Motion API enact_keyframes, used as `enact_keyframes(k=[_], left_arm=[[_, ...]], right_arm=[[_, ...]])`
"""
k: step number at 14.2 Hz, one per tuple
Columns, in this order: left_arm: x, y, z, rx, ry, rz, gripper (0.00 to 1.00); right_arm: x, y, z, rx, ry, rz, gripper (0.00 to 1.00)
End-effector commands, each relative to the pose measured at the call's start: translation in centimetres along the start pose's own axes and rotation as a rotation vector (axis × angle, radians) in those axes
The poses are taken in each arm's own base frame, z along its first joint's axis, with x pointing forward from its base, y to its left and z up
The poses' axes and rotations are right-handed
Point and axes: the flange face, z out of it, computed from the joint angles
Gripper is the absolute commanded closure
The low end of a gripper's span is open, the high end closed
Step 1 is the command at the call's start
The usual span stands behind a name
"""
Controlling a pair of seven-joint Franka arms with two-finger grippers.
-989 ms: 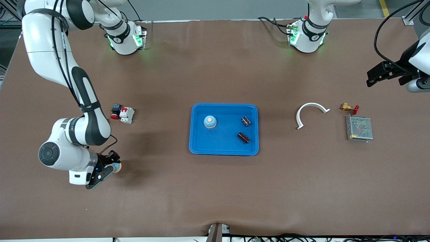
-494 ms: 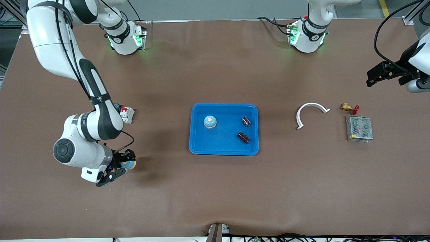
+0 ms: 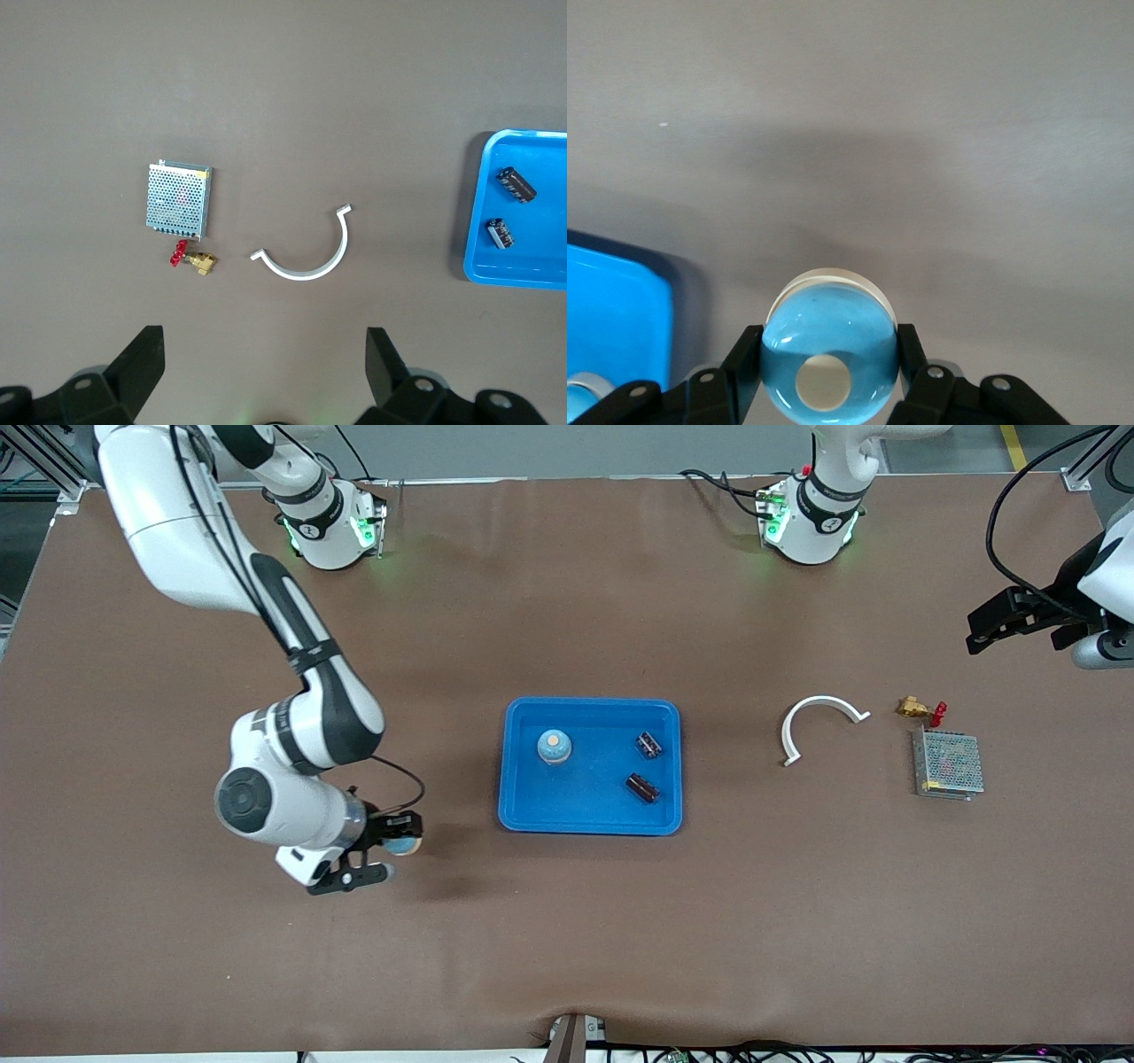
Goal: Place electrolytic capacitor and blue bell in tray
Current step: 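Lift and carry the bell toward the blue tray with the right gripper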
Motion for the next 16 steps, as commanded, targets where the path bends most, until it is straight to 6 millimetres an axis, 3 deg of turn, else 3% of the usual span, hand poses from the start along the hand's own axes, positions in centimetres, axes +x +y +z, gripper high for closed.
enact_keyframes(k=[1, 8, 12, 16], left_arm=[[-0.4, 0.0, -0.3, -0.021, 0.003, 0.013, 0.0], [-0.1, 0.0, 0.0, -0.021, 0.0, 0.013, 0.0], [0.0, 0.0, 0.1, -0.021, 0.0, 0.011, 0.0], [0.2, -0.1, 0.3, -0.02, -0.003, 0.011, 0.0]], right_arm=[[-1.2, -4.6, -1.1, -0.013, 0.008, 0.075, 0.46], [-4.9, -18.1, -0.3, -0.031, 0.043, 0.221, 0.46], [-6.2, -21.6, 1.1, -0.067, 0.077, 0.265, 0.46], [-6.9, -23.5, 3.2, -0.071, 0.106, 0.279, 0.46]])
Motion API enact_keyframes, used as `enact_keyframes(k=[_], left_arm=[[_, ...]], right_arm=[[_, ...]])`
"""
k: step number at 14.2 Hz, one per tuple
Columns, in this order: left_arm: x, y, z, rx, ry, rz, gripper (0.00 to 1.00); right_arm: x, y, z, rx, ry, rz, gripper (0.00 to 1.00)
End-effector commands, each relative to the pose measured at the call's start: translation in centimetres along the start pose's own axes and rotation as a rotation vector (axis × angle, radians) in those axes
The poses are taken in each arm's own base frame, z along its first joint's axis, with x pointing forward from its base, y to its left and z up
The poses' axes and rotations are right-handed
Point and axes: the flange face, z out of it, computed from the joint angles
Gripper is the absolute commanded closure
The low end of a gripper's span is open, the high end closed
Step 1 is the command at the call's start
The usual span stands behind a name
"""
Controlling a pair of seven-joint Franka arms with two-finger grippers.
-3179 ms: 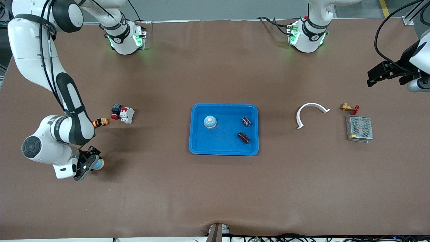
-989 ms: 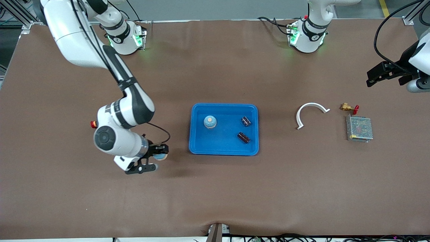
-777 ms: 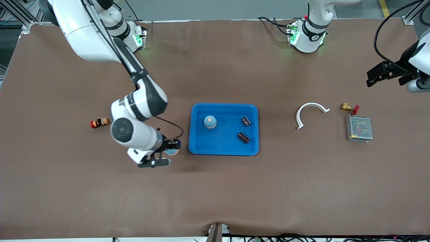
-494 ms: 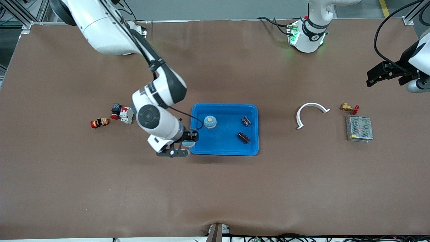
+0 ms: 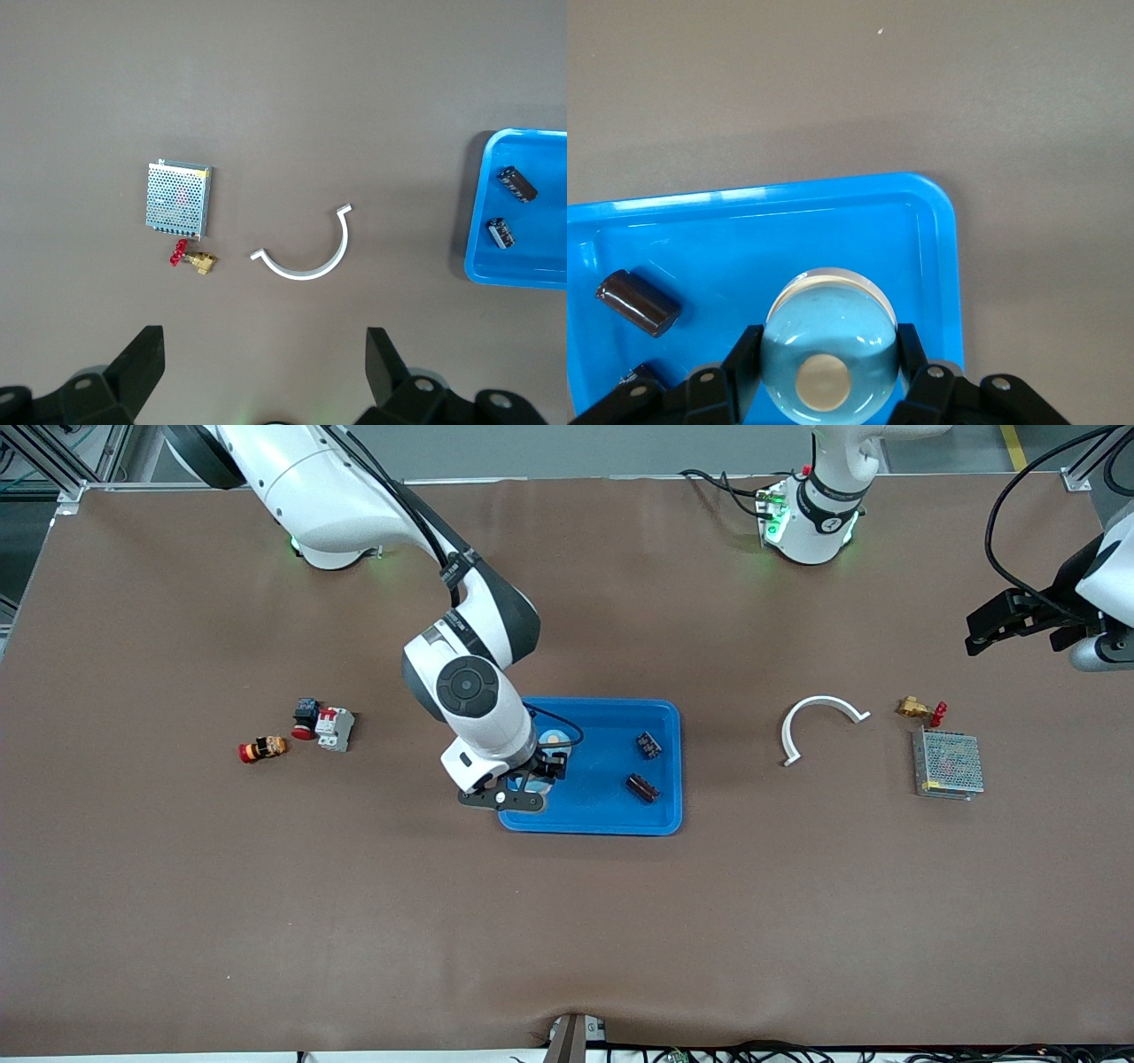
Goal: Place electrolytic capacitor and blue bell in tray
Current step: 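Lower the bell into the tray beside the other bell and open the right gripper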
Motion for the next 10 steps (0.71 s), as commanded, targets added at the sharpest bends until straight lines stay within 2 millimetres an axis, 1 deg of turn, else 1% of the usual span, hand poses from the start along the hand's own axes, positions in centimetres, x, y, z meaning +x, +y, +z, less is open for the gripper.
enact_keyframes(k=[1, 4, 8, 10], left_arm=[[0.1, -0.1, 0.0, -0.02, 0.001, 0.011, 0.0], [0.0, -0.1, -0.1, -0.022, 0.003, 0.011, 0.0], [0.0, -0.2, -0.1, -0.022, 0.004, 0.011, 0.0], [0.0, -0.2, -0.1, -0.022, 0.004, 0.01, 0.0]], right_arm=[[-0.3, -1.1, 1.2, -0.003, 0.043, 0.023, 0.46], [-0.3, -1.0, 2.9, -0.022, 0.048, 0.012, 0.46], [-0.3, -0.9, 4.5, -0.024, 0.057, 0.005, 0.46], [-0.7, -1.2, 5.8, -0.025, 0.064, -0.004, 0.46]])
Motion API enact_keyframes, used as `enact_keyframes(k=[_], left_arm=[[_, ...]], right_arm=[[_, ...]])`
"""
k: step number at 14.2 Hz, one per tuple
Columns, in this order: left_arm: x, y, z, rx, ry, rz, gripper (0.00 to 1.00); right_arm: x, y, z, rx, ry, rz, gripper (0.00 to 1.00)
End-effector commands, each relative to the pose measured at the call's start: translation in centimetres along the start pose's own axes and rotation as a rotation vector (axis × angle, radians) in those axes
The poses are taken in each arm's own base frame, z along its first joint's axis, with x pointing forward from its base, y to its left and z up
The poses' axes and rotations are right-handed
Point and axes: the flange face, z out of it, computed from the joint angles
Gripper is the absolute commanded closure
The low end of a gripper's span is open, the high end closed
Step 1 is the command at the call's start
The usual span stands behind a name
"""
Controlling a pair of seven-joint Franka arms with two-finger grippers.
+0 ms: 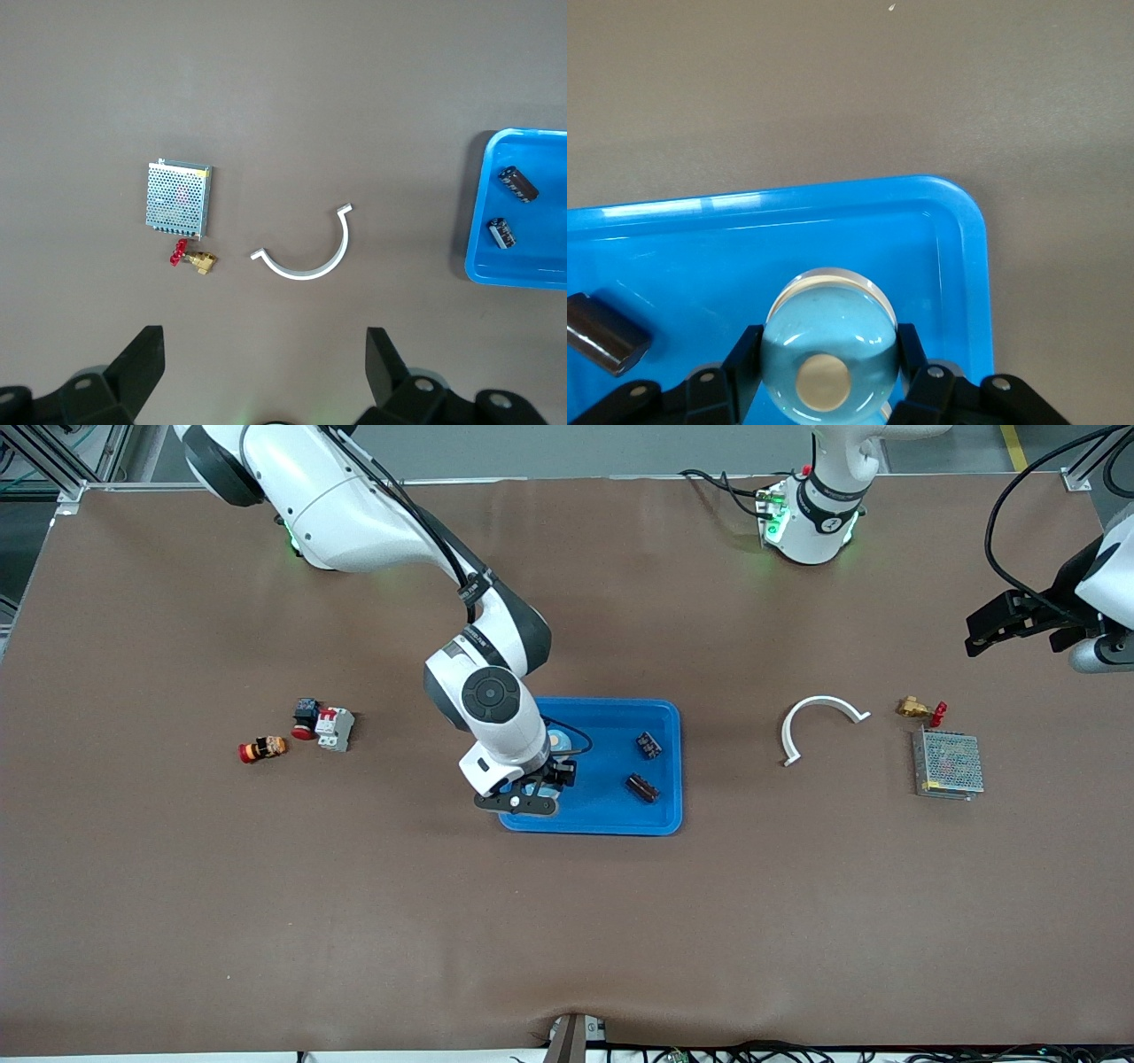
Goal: Place electrolytic capacitor and blue bell in tray
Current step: 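Lower the bell into the tray beside the other bell and open the right gripper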
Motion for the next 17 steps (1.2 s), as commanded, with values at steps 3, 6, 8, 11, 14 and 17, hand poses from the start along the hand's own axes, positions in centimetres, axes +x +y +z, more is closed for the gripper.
enact_keyframes(k=[3, 6, 8, 11, 14, 17], left_arm=[[-0.1, -0.2, -0.2, -0.025, 0.005, 0.01, 0.0], [0.0, -0.3, -0.2, -0.024, 0.005, 0.009, 0.0], [0.0, -0.3, -0.2, -0.024, 0.005, 0.009, 0.0], [0.0, -0.3, -0.2, -0.024, 0.005, 0.009, 0.0], [0.0, -0.2, -0.2, -0.023, 0.005, 0.009, 0.0], [0.0, -0.2, -0.2, -0.024, 0.007, 0.009, 0.0]], right_arm=[[-0.6, -0.8, 2.7, -0.014, 0.037, -0.005, 0.46], [-0.6, -0.5, 3.9, -0.023, 0.041, -0.008, 0.46], [-0.7, -0.5, 4.5, -0.024, 0.045, -0.014, 0.46], [-0.7, -0.5, 5.2, -0.019, 0.048, -0.016, 0.46], [-0.7, -0.4, 5.6, -0.024, 0.05, -0.021, 0.45], [-0.8, -0.4, 5.6, -0.026, 0.049, -0.019, 0.43]])
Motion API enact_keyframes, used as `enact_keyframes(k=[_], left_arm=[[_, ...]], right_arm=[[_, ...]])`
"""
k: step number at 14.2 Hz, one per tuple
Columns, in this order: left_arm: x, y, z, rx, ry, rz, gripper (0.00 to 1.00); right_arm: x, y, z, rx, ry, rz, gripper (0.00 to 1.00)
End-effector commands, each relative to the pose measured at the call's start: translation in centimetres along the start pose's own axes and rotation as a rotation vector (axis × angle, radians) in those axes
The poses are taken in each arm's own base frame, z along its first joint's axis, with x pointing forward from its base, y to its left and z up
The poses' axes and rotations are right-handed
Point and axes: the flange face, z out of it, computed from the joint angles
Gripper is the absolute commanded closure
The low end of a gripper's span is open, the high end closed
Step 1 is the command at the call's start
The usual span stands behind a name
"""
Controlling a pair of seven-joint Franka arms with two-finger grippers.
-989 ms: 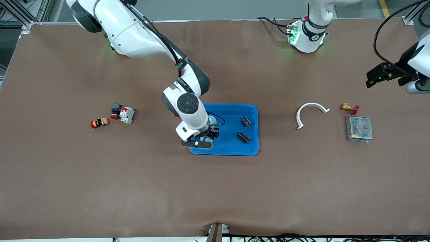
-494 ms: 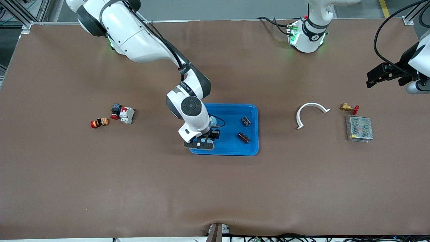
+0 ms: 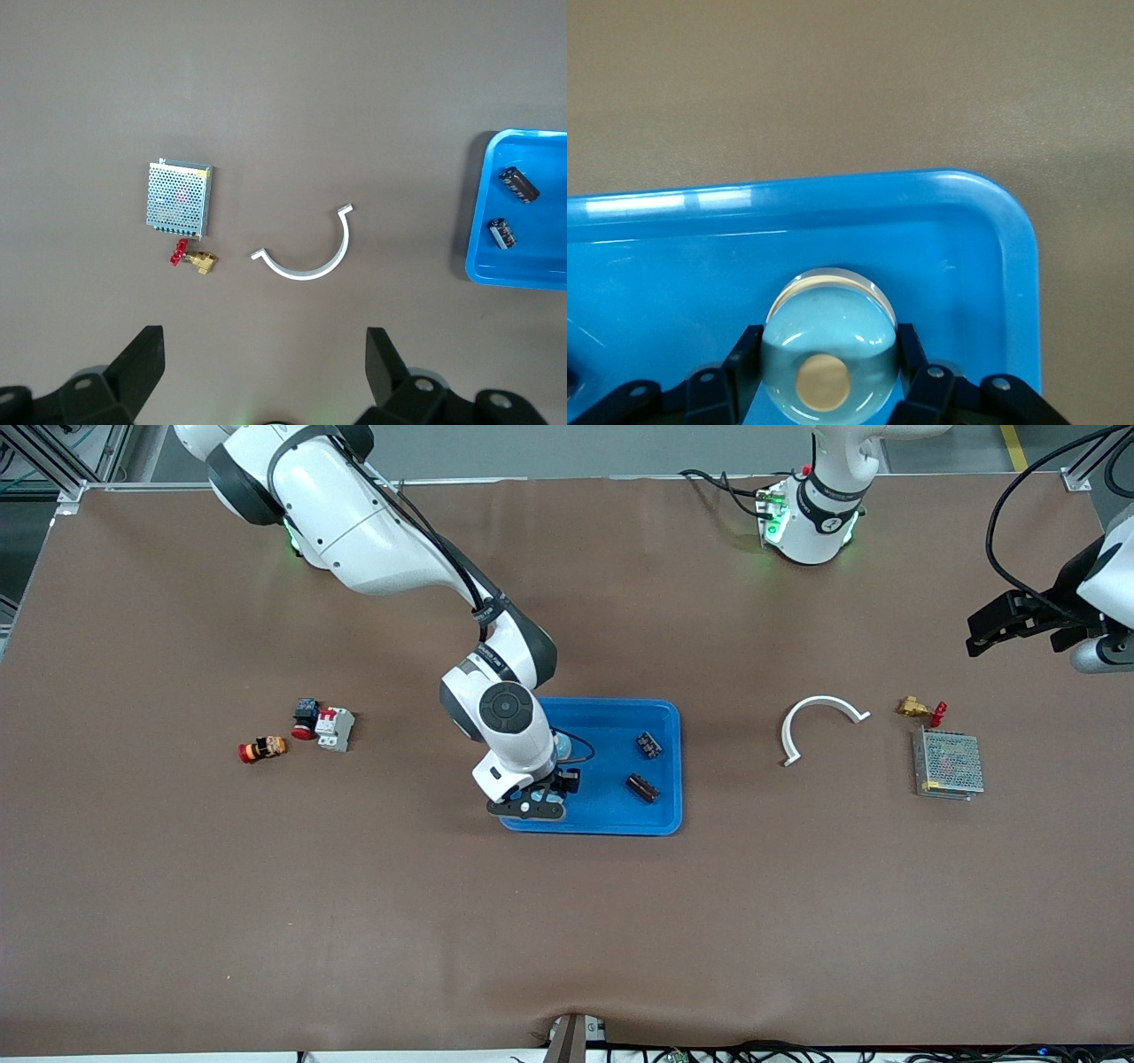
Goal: Place electrolytic capacitor and blue bell in tray
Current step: 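Lower the bell into the tray beside the other bell and open the right gripper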
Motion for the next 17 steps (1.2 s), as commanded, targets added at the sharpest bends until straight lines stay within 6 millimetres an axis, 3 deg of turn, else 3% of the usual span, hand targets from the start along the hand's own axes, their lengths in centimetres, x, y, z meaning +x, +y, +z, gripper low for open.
enact_keyframes(k=[1, 3, 5, 6, 7, 10, 13, 17], left_arm=[[0.0, -0.1, -0.2, -0.024, 0.007, 0.012, 0.0], [0.0, -0.1, -0.2, -0.023, 0.005, 0.012, 0.0], [0.0, -0.1, -0.2, -0.023, 0.005, 0.012, 0.0], [-0.1, -0.1, -0.3, -0.024, 0.007, 0.013, 0.0], [-0.1, -0.2, -0.3, -0.024, 0.007, 0.01, 0.0], [-0.1, -0.2, -0.3, -0.024, 0.007, 0.012, 0.0], [-0.1, -0.1, -0.3, -0.022, 0.007, 0.013, 0.0], [0.0, 0.1, -0.2, -0.022, 0.006, 0.015, 0.0]], right_arm=[[0.0, -0.3, 0.2, -0.014, 0.026, 0.005, 0.42], [0.0, -0.3, 0.2, -0.017, 0.027, 0.003, 0.41], [0.0, -0.2, 0.2, -0.017, 0.028, 0.004, 0.28], [0.2, -0.1, 0.1, -0.018, 0.03, 0.004, 0.04], [0.2, -0.1, 0.1, -0.018, 0.03, 0.004, 0.0], [0.7, 0.2, -0.3, -0.018, 0.034, 0.002, 0.0], [1.2, 0.3, -3.0, -0.023, 0.035, 0.0, 0.0], [0.7, 0.2, -9.7, -0.076, 0.003, -0.007, 0.0]])
